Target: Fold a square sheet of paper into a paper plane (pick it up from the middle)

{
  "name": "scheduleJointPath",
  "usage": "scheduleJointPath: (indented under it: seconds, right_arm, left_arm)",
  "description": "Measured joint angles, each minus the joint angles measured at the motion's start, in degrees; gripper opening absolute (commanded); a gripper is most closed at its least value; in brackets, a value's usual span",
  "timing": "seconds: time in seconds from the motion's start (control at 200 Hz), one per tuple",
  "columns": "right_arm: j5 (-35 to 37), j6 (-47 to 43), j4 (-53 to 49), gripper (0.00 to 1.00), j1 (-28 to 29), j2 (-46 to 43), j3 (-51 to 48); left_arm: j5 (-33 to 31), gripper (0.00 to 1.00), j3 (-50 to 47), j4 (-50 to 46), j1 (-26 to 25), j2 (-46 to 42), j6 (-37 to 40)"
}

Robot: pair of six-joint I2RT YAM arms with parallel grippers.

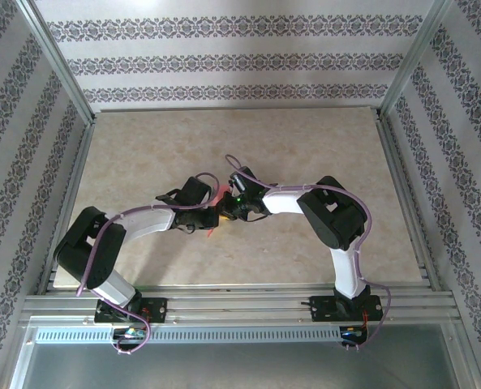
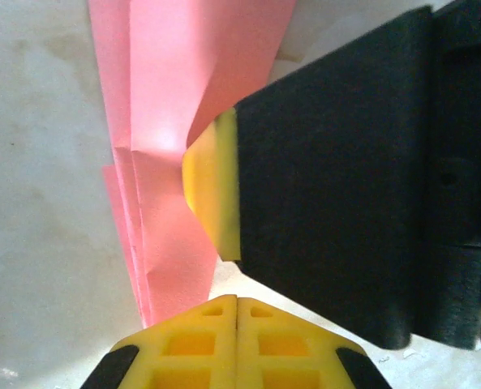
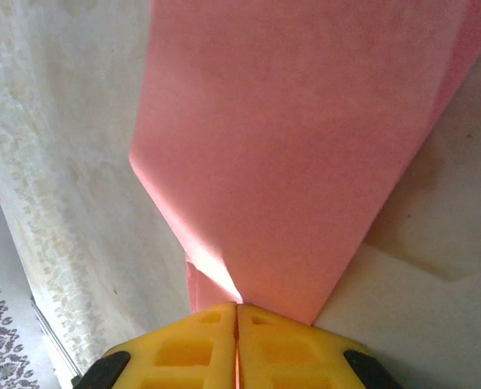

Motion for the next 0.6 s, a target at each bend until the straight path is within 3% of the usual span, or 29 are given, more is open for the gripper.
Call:
scheduleJointPath:
  seconds: [0.32, 0.6]
  right_arm:
    - [-0.1, 0.5, 0.3, 0.12, 0.0, 0.0, -0.1]
    - [-0.2, 0.8, 0.4, 0.12, 0.0, 0.1, -0.1]
  left_arm:
    - [-0.8, 0.01, -1.0, 0.9, 0.0, 2.4, 0.0]
    - [-1.3, 0.01, -5.2, 2.3, -0.2, -1.4, 0.0]
